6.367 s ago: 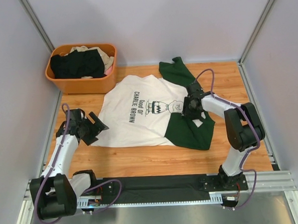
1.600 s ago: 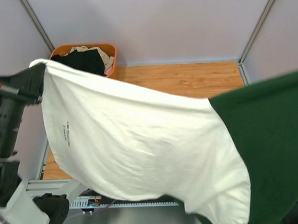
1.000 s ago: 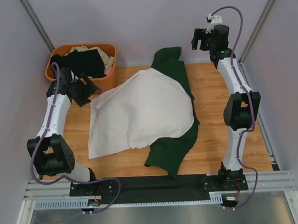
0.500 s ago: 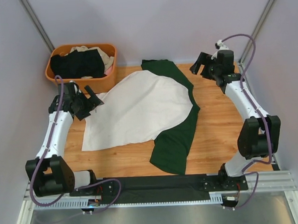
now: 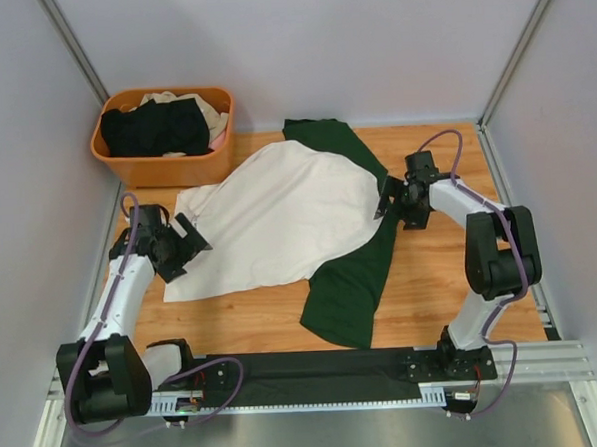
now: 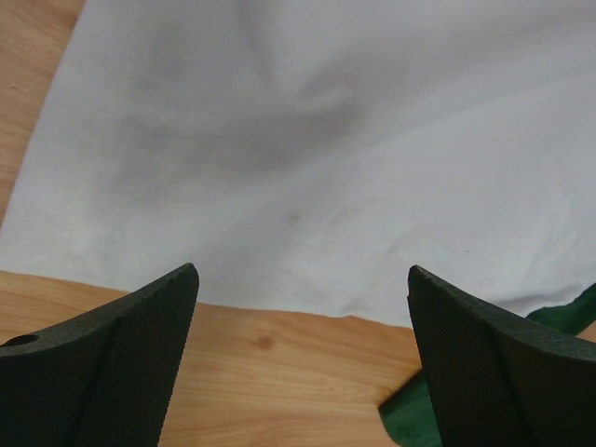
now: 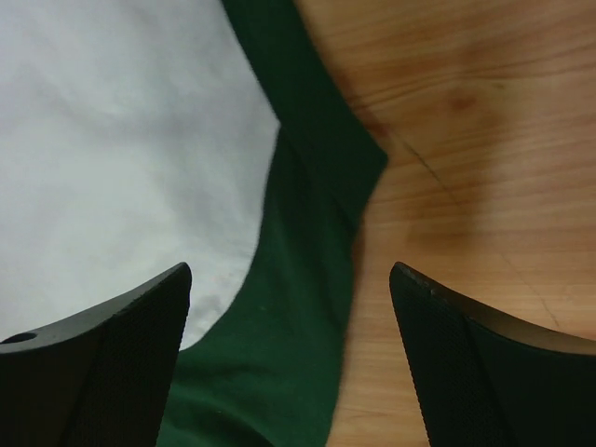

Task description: Fold and stack the t-shirts

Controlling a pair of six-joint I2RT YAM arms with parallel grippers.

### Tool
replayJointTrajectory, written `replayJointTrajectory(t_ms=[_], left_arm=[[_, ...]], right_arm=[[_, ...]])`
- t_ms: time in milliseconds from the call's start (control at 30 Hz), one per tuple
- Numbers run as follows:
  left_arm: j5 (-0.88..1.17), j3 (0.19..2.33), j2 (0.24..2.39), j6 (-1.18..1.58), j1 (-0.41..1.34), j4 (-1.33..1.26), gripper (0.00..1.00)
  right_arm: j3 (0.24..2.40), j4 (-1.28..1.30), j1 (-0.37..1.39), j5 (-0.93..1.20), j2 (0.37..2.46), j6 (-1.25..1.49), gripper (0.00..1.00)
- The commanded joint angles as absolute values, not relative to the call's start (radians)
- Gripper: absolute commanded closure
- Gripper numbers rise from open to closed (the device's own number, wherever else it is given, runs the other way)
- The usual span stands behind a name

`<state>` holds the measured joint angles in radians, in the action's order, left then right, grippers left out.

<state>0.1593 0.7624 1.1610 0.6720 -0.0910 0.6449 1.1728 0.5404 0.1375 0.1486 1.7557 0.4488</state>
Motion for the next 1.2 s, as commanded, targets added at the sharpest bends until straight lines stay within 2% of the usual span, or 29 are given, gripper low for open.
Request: replayJointTrajectory(t_ms=[0,200,300,333,367,400,433,467,567,700,900,933,967,1000,1067,1167], left_arm=[[0.110,0.746,1.103,0.686,-0.091,0.652,0.00],[0.068,0.683,1.095,0.712,-0.092,0.634,0.00],[0.057,0.680,1.097,0.712,-0.094,0.624,0.00],[0.051,0.680,1.097,0.710,-0.092,0.623,0.00],[0.045,0.684,1.095,0.712,-0.092,0.620,0.00],[0.040,0.683,1.097,0.712,-0.092,0.618,0.00],[0.040,0.687,1.098,0.710,-0.092,0.614,0.02],[0.043,0.690,1.103,0.706,-0.092,0.615,0.02],[0.069,0.707,1.126,0.686,-0.091,0.614,0.06],[0.089,0.713,1.138,0.666,-0.086,0.621,0.07],[0.095,0.693,1.131,0.689,-0.003,0.640,0.08],[0.084,0.680,1.126,0.701,0.041,0.647,0.08],[0.080,0.670,1.112,0.727,0.095,0.655,0.08],[0.066,0.661,1.098,0.744,0.118,0.663,0.08],[0.055,0.631,1.056,0.781,0.173,0.686,0.09],[0.020,0.612,0.979,0.790,0.216,0.774,0.09]], right_arm=[[1.140,0.552,0.124,0.081,1.720,0.451,0.12],[1.172,0.522,0.117,0.095,1.811,0.434,0.18],[1.186,0.500,0.104,0.120,1.841,0.422,0.32],[1.181,0.482,0.092,0.124,1.842,0.420,0.39],[1.181,0.477,0.083,0.133,1.850,0.419,0.61],[1.181,0.474,0.072,0.140,1.851,0.423,0.76],[1.172,0.462,0.046,0.153,1.852,0.425,0.97],[1.164,0.459,0.031,0.147,1.847,0.428,1.00],[1.103,0.453,-0.069,0.114,1.812,0.443,1.00],[0.996,0.402,-0.214,0.081,1.752,0.460,1.00],[0.950,0.422,-0.253,0.031,1.717,0.482,1.00],[0.945,0.425,-0.253,0.032,1.709,0.483,0.97],[0.939,0.425,-0.253,0.044,1.694,0.480,0.55],[0.930,0.425,-0.253,0.048,1.681,0.482,0.37],[0.919,0.429,-0.253,0.040,1.633,0.486,0.18],[0.897,0.448,-0.247,0.019,1.528,0.505,0.09]])
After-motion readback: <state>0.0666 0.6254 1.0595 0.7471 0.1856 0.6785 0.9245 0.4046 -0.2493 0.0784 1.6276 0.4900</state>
